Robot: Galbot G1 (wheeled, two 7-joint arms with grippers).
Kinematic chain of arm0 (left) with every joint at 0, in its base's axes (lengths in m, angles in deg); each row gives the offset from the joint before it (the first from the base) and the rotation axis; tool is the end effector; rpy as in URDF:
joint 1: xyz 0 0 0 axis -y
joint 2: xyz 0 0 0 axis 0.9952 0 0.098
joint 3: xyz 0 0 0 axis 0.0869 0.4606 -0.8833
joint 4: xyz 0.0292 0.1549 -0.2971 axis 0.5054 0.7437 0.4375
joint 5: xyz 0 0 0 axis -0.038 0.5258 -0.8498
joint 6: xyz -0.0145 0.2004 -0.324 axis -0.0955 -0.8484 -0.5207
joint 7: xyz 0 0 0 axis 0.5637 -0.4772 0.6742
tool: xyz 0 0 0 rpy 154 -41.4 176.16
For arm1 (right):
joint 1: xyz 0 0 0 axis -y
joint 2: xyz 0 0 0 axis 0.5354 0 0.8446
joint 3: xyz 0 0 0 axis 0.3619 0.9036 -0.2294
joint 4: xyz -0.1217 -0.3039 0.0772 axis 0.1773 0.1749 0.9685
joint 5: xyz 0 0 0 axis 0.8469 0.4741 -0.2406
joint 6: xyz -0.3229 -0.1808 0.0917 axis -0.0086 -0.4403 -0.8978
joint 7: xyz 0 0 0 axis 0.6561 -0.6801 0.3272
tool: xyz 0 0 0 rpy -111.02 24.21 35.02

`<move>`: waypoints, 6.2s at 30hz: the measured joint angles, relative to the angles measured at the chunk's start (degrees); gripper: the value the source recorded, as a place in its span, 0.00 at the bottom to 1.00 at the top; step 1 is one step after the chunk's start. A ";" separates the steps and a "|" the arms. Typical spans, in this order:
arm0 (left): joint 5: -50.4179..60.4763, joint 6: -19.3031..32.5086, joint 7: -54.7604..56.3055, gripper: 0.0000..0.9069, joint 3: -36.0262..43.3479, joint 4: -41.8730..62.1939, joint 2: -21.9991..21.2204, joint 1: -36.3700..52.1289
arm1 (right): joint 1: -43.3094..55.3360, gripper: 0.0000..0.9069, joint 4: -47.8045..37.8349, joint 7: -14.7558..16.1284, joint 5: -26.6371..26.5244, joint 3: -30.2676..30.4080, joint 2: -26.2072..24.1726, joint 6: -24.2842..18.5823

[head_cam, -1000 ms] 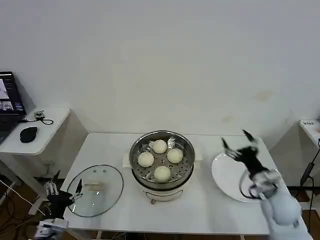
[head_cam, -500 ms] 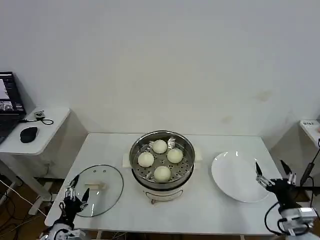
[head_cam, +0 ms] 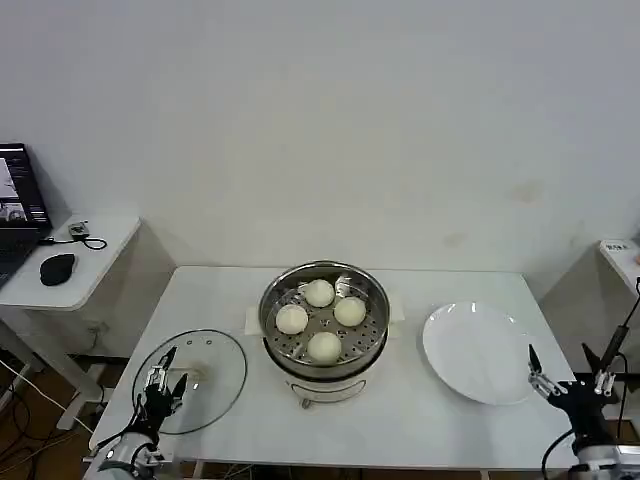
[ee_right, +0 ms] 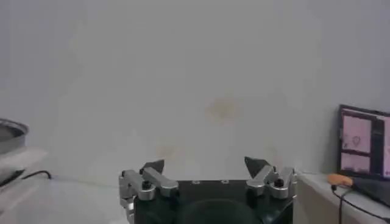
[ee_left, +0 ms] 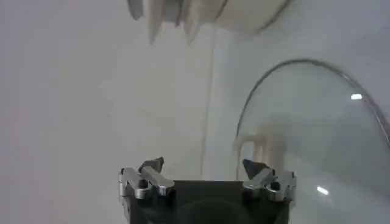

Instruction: Take steamed baozi put them in steamer then cover it.

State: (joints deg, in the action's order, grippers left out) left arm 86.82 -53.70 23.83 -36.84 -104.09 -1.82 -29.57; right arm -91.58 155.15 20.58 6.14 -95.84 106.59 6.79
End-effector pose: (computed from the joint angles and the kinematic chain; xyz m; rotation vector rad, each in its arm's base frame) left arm 0.2412 0.1512 -0.3894 -0.2655 -2.1871 -2.0822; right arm 0.1689 -0.1916 -0.2747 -0.2270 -3.1031 0.2899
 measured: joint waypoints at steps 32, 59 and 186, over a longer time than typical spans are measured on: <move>2.67 2.05 0.21 0.00 2.54 9.62 -0.44 10.34 | -1.64 1.00 0.73 0.17 1.76 0.07 2.90 -1.03; 1.80 -5.58 3.20 0.00 -5.00 -8.11 -0.79 2.14 | -2.09 1.00 1.01 1.20 3.52 1.69 2.11 -1.41; 33.20 -19.26 -18.78 1.00 29.72 -11.41 -26.68 18.51 | 1.04 1.00 -4.52 0.37 16.28 14.20 4.25 -2.69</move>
State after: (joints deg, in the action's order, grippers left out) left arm 120.02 -72.96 5.05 -7.11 -115.50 -28.50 -11.06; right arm -90.54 150.63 20.95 22.42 -81.64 110.84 4.09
